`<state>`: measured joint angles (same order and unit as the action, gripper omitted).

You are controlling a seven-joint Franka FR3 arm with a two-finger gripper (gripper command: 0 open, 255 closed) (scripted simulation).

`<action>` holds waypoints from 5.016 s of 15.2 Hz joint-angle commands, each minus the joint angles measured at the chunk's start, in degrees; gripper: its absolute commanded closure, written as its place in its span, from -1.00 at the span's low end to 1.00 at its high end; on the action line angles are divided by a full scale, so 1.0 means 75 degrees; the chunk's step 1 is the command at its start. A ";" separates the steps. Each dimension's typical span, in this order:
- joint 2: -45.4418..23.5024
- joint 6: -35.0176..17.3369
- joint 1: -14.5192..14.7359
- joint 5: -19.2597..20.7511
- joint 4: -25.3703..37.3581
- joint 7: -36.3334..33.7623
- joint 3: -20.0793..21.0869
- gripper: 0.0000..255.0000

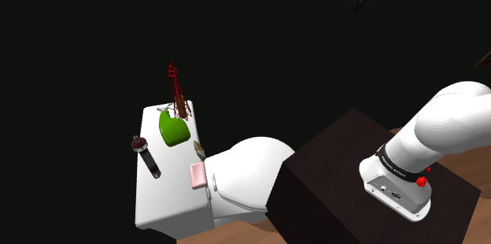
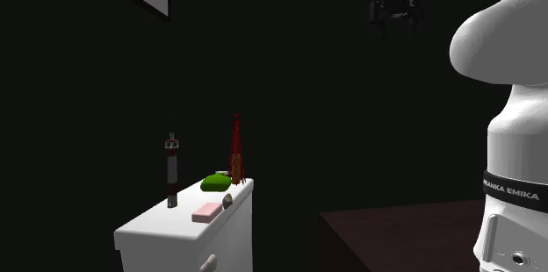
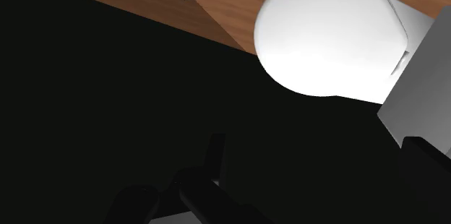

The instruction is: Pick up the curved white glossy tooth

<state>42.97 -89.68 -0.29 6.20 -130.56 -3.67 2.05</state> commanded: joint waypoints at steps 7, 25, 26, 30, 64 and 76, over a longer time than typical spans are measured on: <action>-0.0477 -0.1144 0.0257 -0.0475 -0.0774 -0.0664 0.0496 -1.00; -0.3882 -0.4795 0.0895 -0.1221 -0.1141 -0.2596 0.2132 -1.00; -0.4142 -0.4979 0.0918 -0.1193 -0.1070 -0.2721 0.2217 -1.00; -0.5232 -0.5658 0.1019 -0.0959 -0.0690 -0.3266 0.2522 -1.00; -1.2750 -0.7311 0.3488 0.1135 0.5094 -0.5800 0.2029 -1.00; -1.2579 -0.7217 0.3445 0.1114 0.5012 -0.5801 0.2080 1.00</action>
<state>-51.70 -143.76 25.72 14.60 -92.49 -47.19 17.61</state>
